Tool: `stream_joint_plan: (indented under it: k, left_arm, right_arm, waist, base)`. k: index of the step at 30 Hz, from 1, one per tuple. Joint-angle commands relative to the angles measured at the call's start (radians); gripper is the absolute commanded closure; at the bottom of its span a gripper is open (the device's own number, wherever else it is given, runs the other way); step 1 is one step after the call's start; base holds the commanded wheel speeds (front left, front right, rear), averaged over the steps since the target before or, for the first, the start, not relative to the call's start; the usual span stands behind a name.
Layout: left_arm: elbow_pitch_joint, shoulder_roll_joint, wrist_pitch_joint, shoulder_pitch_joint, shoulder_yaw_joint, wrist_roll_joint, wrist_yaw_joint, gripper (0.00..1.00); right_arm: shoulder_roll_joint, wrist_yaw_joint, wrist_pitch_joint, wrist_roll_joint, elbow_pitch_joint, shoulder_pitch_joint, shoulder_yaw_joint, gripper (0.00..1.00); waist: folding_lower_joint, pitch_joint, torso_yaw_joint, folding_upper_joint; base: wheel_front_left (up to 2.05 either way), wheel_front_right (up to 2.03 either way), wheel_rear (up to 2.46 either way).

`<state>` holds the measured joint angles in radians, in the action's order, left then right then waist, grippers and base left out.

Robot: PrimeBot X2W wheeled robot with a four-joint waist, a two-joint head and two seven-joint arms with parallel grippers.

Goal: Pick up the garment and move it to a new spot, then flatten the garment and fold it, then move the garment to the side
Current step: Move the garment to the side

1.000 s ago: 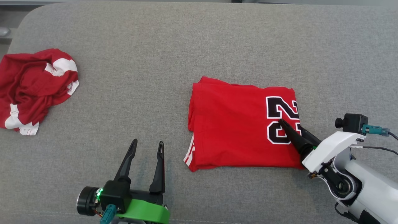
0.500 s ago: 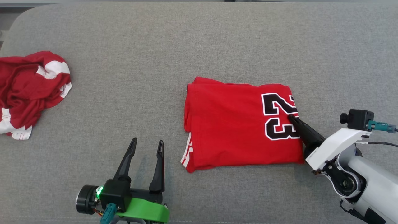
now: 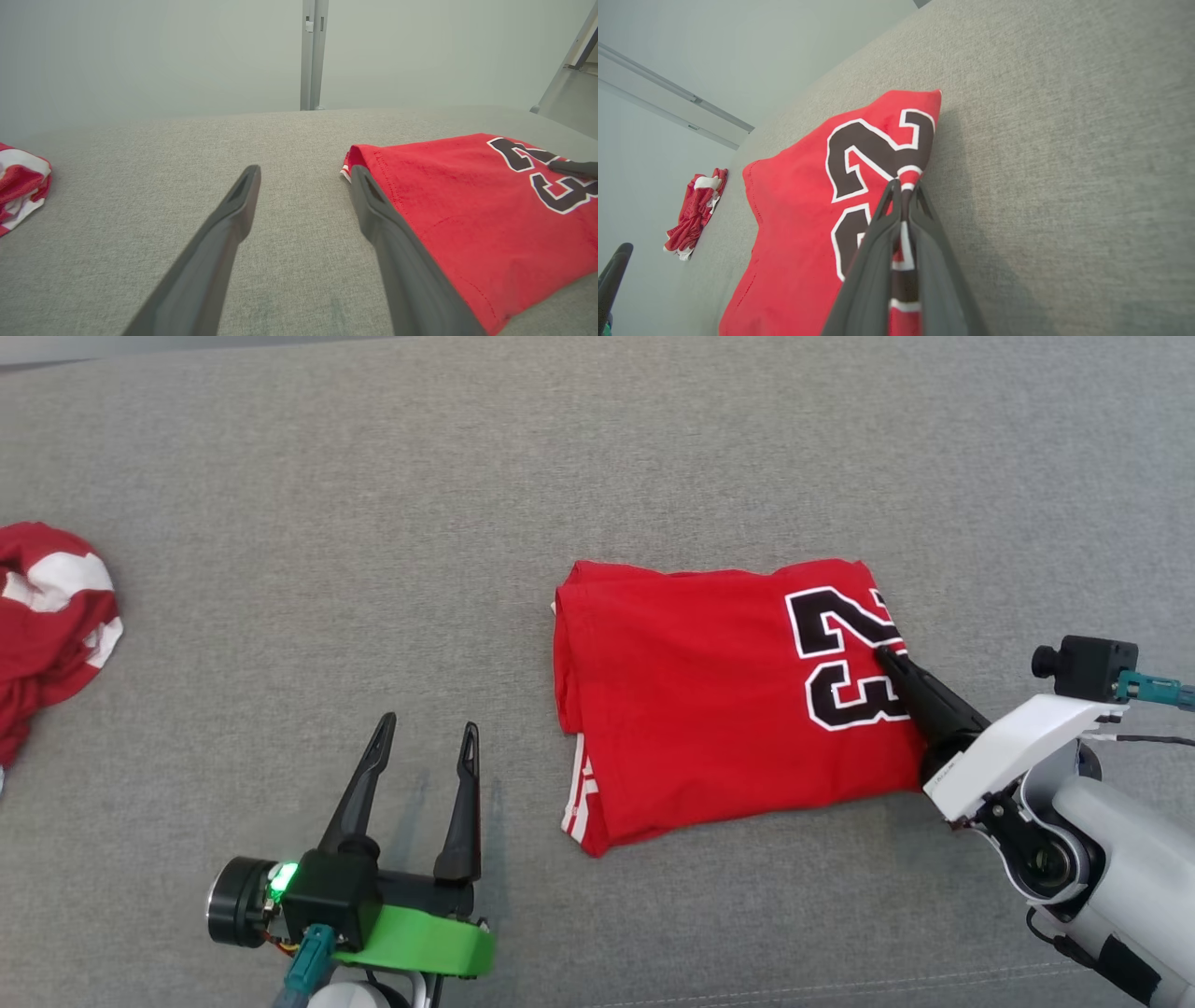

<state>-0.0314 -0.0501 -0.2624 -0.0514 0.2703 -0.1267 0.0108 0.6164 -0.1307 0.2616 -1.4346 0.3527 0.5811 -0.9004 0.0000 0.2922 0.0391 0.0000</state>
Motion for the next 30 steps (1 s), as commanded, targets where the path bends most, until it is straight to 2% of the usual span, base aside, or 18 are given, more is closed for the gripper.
stream_joint_plan:
  k: [1,9,23,30]
  left_arm:
    - [0.004,-0.001,-0.002,-0.016,-0.007,0.011,-0.005,0.00]
    - [0.007,-0.001,-0.002,-0.032,-0.027,0.048,-0.028,0.00]
    - [0.024,-0.030,-0.002,-0.064,-0.042,0.102,-0.061,0.00]
    - [0.030,-0.042,-0.002,-0.097,-0.032,0.117,-0.066,0.00]
  right_arm:
    - [-0.005,0.000,0.005,0.023,0.003,0.011,0.027,1.00]
    - [-0.045,0.000,0.004,0.084,-0.002,-0.023,0.120,1.00]
    - [-0.098,0.000,0.005,0.128,-0.049,-0.014,0.171,1.00]
    - [-0.098,0.000,0.005,0.138,-0.052,0.028,0.166,1.00]
  waist:
    - [0.0000,0.016,-0.050,0.0000]
    - [0.0000,0.041,-0.153,0.0000]
    - [0.0000,0.099,-0.329,0.0000]
    - [0.0000,0.138,-0.363,0.0000]
  base:
    - [0.00,0.00,0.00]
    - [0.00,0.00,0.00]
    - [0.00,0.00,0.00]
    - [0.00,0.00,0.00]
